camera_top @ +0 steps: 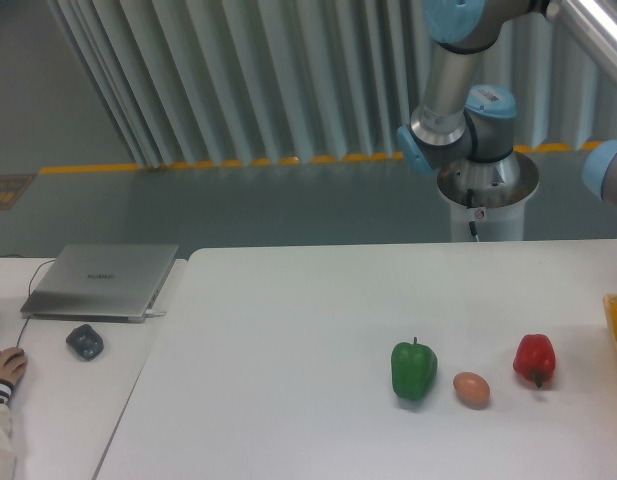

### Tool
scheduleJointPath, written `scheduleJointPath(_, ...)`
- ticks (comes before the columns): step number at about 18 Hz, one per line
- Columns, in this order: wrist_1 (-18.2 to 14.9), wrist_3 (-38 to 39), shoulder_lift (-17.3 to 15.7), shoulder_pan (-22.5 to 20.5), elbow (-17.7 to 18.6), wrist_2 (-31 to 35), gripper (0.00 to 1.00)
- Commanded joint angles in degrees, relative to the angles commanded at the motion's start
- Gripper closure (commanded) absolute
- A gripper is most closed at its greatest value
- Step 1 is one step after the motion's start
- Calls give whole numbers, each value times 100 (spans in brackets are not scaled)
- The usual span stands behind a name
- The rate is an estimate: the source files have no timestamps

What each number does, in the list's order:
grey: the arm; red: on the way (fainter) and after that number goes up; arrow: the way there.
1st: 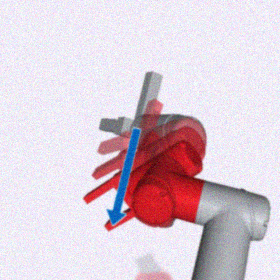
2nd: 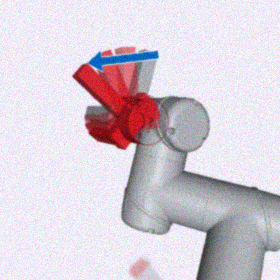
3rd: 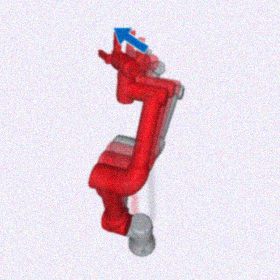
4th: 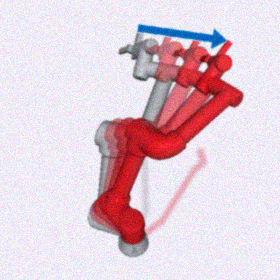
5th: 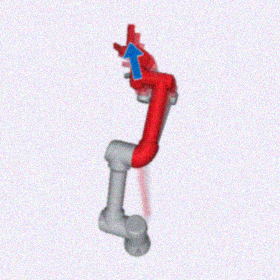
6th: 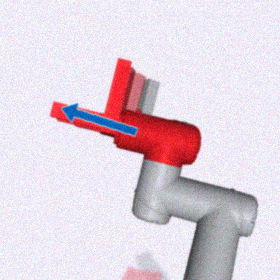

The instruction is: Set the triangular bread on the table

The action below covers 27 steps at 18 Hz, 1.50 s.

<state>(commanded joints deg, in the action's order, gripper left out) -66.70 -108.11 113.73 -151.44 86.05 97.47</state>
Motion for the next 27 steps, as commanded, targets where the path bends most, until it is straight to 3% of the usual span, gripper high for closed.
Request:
scheduleJointPath(8, -887, 0, -132, 70, -500, -307, 97)
scheduleJointPath(14, -1730, 87, -185, 131, -931, -799, 97)
scheduleJointPath(16, -1767, 657, -229, 263, -949, -1080, 97)
scheduleJointPath(21, -1714, 1817, -211, 641, -993, -1090, 97)
scheduleJointPath(27, -1109, 2934, -150, 1089, -941, -1090, 97)
